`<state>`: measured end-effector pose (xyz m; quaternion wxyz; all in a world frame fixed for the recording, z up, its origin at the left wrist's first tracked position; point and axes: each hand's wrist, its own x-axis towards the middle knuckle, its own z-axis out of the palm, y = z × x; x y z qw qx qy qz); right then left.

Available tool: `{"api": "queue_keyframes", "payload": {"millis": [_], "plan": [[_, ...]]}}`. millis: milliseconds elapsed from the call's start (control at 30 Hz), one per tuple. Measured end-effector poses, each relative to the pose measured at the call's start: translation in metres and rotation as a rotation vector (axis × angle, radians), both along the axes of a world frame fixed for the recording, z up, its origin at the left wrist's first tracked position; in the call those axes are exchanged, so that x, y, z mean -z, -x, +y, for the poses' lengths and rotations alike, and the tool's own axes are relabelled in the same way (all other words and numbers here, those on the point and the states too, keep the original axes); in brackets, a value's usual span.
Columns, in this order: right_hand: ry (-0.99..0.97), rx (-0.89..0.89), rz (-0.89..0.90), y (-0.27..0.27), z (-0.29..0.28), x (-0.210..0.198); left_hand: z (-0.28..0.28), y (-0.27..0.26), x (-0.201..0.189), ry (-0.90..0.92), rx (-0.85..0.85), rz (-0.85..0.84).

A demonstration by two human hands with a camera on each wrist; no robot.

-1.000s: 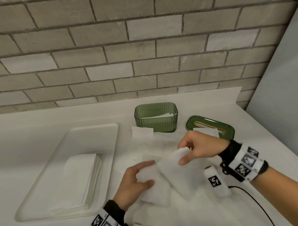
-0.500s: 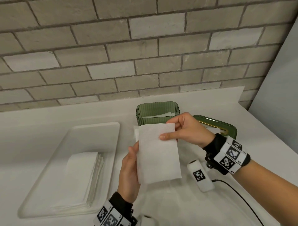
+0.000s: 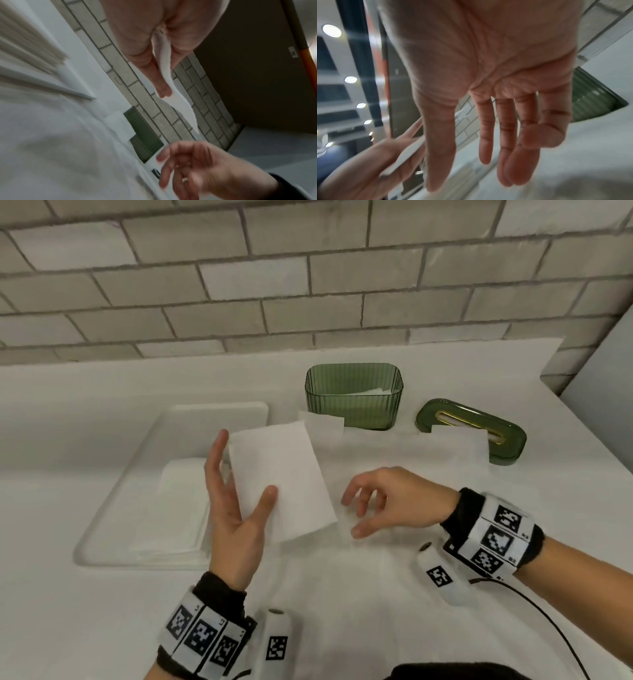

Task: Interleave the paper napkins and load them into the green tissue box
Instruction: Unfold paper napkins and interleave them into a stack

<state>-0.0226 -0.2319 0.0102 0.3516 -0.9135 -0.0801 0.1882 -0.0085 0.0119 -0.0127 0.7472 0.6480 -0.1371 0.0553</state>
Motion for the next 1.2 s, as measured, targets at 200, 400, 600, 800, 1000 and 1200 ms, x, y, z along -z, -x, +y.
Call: {"api": "queue_keyframes", "payload": {"millis": [200,400,600,800,1000,1200], "plan": [[0.363,-0.164,-0.021,0.025,0.034,0.024,0.029,0.011,0.009,-0.174,-0.163,0.021],[0.503,-0.156,-0.021,0.028,0.059,0.03,0.041,0.014,0.012,-0.157,-0.157,0.122],[0.285,-0.035,-0.041,0.024,0.049,0.009,0.049,0.01,0.016,-0.124,-0.156,0.176],[0.02,0.308,-0.251,0.017,0.009,-0.041,0.047,-0.007,0.014,-0.165,-0.082,0.174],[-0.737,0.662,-0.335,0.027,0.014,-0.052,0.02,-0.014,0.01,-0.058,0.024,0.206],[-0.87,0.742,-0.187,0.03,0.057,-0.017,-0.013,-0.01,0.001,0.151,0.19,0.297]]}}
